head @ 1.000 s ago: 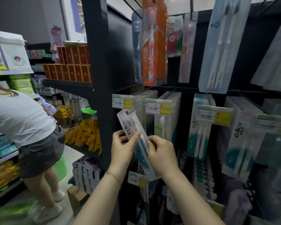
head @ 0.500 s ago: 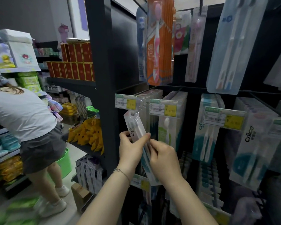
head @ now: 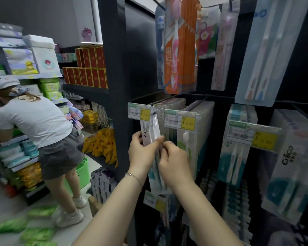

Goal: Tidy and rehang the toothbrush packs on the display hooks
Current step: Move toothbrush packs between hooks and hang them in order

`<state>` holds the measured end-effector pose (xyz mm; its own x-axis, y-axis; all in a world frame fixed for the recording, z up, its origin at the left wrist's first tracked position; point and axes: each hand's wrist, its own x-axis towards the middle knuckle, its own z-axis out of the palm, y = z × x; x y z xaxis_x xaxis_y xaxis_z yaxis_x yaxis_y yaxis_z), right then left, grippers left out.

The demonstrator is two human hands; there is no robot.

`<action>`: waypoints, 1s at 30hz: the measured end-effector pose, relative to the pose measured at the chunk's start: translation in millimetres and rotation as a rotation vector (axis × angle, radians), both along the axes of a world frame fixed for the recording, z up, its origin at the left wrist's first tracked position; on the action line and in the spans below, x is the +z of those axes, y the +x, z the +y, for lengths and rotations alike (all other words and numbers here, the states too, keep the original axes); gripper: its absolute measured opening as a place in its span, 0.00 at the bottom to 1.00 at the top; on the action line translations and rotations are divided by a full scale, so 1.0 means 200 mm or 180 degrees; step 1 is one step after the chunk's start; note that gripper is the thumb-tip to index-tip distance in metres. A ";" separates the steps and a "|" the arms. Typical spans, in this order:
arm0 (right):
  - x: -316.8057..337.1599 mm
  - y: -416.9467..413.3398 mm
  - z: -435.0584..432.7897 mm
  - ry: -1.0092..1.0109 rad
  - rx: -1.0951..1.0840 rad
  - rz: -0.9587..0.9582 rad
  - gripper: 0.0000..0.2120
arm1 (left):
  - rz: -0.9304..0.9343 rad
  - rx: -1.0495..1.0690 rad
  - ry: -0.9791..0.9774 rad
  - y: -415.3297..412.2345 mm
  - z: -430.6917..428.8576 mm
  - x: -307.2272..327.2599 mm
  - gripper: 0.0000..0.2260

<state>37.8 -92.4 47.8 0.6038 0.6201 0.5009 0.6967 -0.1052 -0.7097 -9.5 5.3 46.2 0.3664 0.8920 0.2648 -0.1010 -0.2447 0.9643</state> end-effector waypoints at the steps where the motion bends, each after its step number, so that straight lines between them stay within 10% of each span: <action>1: -0.01 0.00 0.00 0.0018 0.0020 0.0038 0.09 | 0.0035 0.0007 0.0030 0.00 0.00 0.00 0.32; 16: -0.06 0.13 0.17 -0.0253 -0.0243 0.0380 0.23 | 0.0459 0.0061 0.0539 -0.03 0.06 -0.06 0.35; 30: -0.10 0.22 0.33 -0.0008 0.0009 0.1308 0.11 | 0.0654 0.0101 0.0653 0.00 0.10 -0.06 0.27</action>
<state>82.0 -25.7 28.4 0.7517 0.6229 0.2169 0.3555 -0.1056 -0.9287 -9.9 25.0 33.7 0.4038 0.8393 0.3639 0.1022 -0.4367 0.8938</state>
